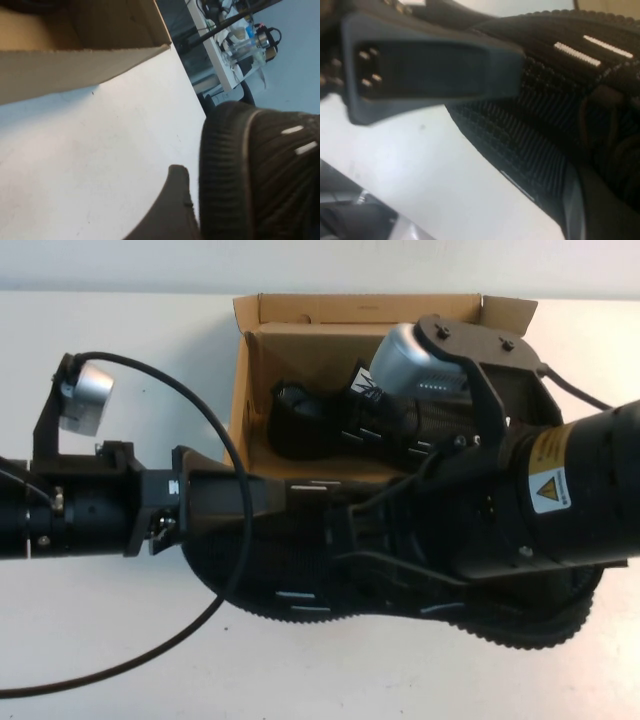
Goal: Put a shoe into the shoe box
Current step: Place the shoe in the shoe box
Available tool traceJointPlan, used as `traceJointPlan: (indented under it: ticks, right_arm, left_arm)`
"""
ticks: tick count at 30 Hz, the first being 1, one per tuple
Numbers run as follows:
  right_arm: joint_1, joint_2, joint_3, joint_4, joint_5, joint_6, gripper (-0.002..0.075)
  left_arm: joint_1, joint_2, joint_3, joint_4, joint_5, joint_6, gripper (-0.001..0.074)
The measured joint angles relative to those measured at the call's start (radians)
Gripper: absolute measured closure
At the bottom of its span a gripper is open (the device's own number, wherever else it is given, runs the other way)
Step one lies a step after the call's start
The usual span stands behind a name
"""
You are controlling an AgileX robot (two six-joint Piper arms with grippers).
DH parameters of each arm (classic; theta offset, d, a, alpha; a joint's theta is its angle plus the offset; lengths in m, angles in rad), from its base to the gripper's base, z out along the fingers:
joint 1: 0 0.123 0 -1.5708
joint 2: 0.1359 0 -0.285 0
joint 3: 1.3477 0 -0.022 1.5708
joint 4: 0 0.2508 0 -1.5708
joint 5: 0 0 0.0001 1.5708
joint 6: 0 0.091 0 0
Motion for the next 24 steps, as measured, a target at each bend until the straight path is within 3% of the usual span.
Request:
traceJointPlan:
  ticks: [10, 16, 19, 24]
  right_arm:
    - [0.0, -0.04, 0.0, -0.078, 0.084, -0.027, 0.0722]
    - [-0.013, -0.087, 0.0, -0.119, 0.101, -0.027, 0.0722]
    - [-0.038, -0.103, 0.0, -0.128, 0.102, -0.027, 0.0722]
    - [-0.165, -0.1, 0.0, -0.076, 0.064, -0.104, 0.0722]
  left_arm:
    - [0.0, 0.0, -0.021, -0.037, -0.031, 0.089, 0.0138]
    - [0.009, 0.0, -0.062, 0.056, -0.116, 0.1, 0.0156]
    - [0.038, 0.0, -0.091, 0.105, -0.105, 0.101, 0.0246]
    - [0.077, -0.004, -0.14, 0.197, -0.049, 0.101, 0.0609]
